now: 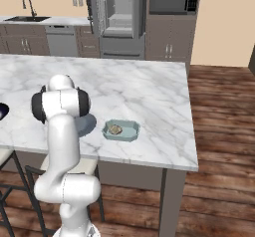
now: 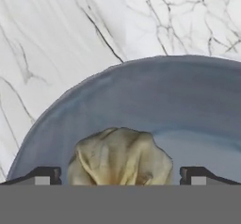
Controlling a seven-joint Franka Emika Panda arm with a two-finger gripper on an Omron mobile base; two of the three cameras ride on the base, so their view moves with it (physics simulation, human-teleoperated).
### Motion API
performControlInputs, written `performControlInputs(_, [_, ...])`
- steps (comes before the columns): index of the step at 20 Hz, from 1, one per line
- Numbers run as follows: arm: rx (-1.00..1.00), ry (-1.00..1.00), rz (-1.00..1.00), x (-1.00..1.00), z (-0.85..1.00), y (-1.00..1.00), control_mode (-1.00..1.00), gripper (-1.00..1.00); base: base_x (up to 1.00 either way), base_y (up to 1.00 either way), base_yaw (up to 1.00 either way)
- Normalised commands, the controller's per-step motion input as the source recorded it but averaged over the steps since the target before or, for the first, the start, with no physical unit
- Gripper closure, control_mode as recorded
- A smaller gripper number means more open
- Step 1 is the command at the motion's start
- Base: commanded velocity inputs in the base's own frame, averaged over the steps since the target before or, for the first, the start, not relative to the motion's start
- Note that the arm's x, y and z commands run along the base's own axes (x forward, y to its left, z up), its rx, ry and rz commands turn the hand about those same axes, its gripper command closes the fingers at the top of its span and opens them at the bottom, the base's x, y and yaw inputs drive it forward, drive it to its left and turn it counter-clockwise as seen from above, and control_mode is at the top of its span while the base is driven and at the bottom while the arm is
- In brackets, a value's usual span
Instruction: Place two dumplings into each of the tupperware containers and then place the containers in the fridge.
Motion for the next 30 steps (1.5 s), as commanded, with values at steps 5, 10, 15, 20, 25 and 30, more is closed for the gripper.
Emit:
performControlInputs(5, [0.0,0.0,0.0,0.0,-0.09,0.03,-1.0,1.0,0.0,0.0,0.0])
performControlInputs(10, [0.0,0.0,0.0,0.0,0.04,0.0,-1.0,1.0,0.0,0.0,0.0])
performControlInputs(15, [0.0,0.0,-0.03,-0.28,0.64,-0.09,-1.0,1.0,0.0,0.0,0.0])
performControlInputs(20, [0.0,0.0,-0.09,-0.34,0.56,-0.57,-1.0,1.0,0.0,0.0,0.0])
performControlInputs(25, [0.0,0.02,-0.17,-0.1,0.29,-0.81,-1.0,1.0,0.0,0.0,0.0])
performControlInputs(30, [0.0,0.04,-0.19,-0.02,0.11,-0.98,-1.0,1.0,0.0,0.0,0.0])
